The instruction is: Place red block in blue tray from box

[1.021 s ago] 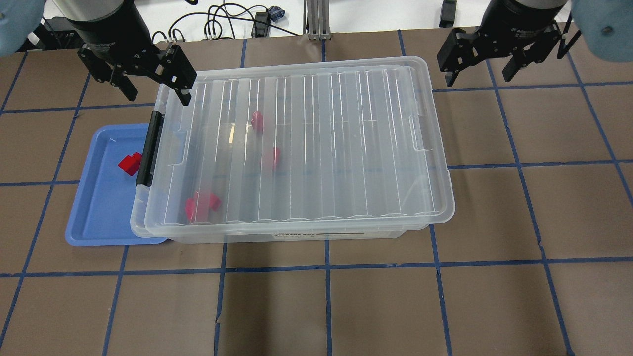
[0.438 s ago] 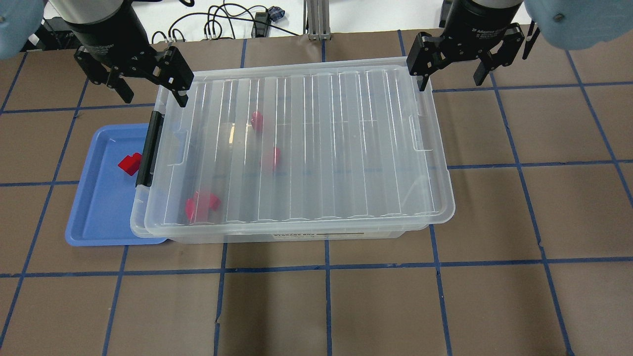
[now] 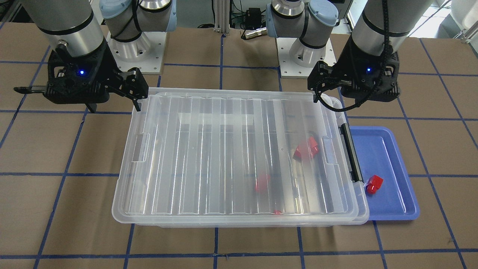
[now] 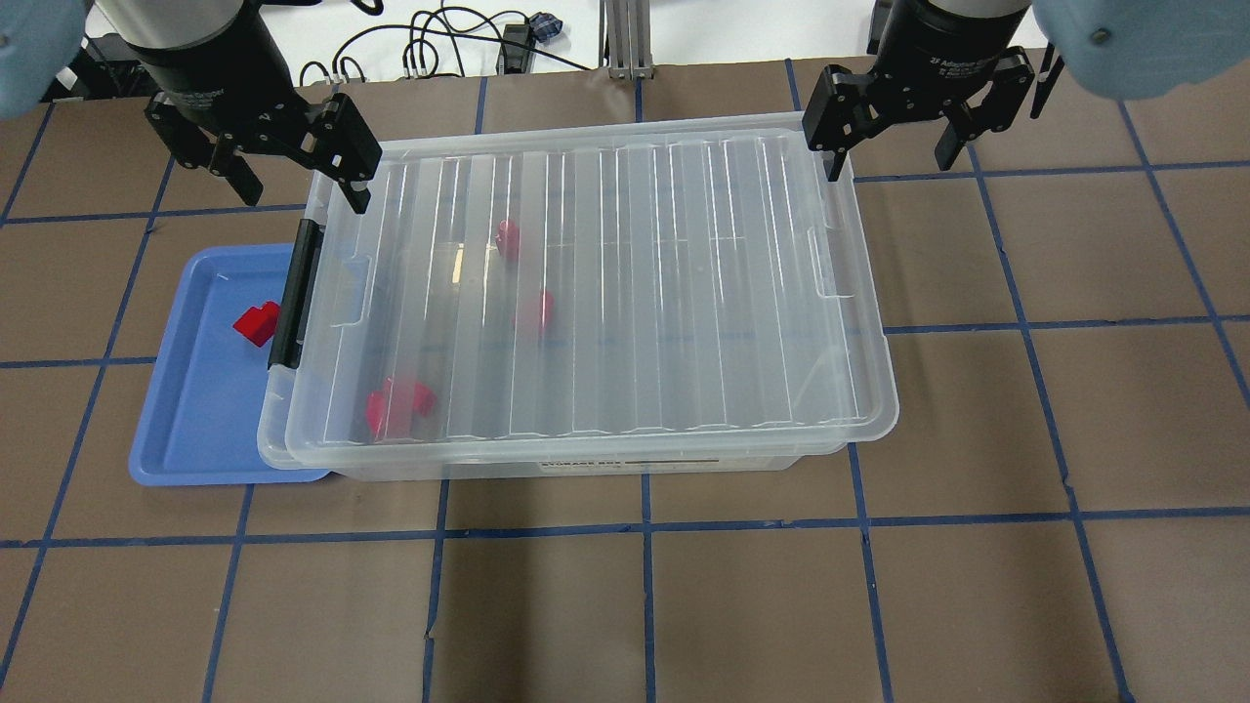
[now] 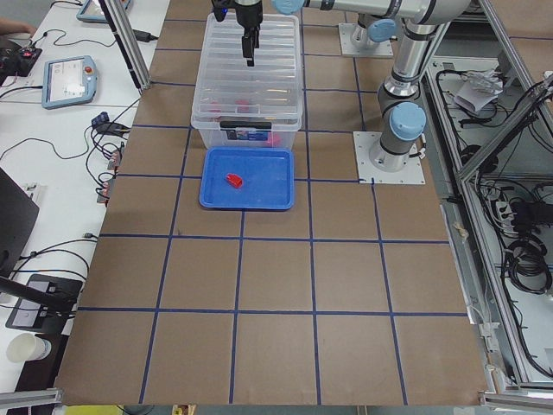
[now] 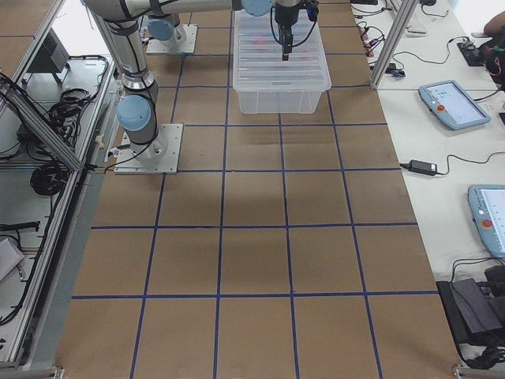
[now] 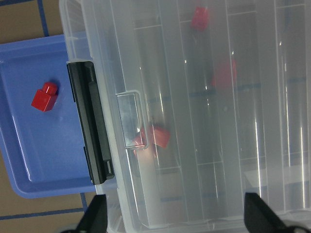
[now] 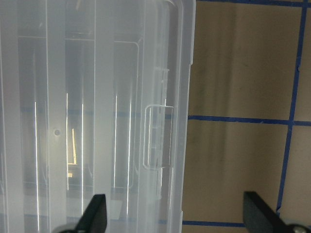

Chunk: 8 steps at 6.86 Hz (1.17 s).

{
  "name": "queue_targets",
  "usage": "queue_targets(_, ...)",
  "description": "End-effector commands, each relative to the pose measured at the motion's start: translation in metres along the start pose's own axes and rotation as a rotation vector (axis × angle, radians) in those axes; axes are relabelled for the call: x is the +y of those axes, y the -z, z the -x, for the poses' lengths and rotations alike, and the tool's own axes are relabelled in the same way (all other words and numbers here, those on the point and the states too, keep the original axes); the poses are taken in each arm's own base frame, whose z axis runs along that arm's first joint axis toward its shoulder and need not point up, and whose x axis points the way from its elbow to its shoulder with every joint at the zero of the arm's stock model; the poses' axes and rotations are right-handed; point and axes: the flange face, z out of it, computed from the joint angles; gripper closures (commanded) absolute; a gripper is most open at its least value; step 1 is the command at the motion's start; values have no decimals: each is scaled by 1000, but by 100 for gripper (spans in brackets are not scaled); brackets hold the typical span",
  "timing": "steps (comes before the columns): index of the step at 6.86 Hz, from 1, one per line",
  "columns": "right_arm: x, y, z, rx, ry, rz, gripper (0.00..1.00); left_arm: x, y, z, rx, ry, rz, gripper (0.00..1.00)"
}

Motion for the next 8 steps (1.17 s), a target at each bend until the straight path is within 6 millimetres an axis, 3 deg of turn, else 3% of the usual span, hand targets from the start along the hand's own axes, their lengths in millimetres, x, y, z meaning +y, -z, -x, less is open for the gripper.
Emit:
queue_targets(1,1,0,0,1,1,2,0,1,2,0,-2,-1,-7,0)
queue_targets(8,1,-2,0,1,1,4,0,2,5,1,-5,1,-25,0)
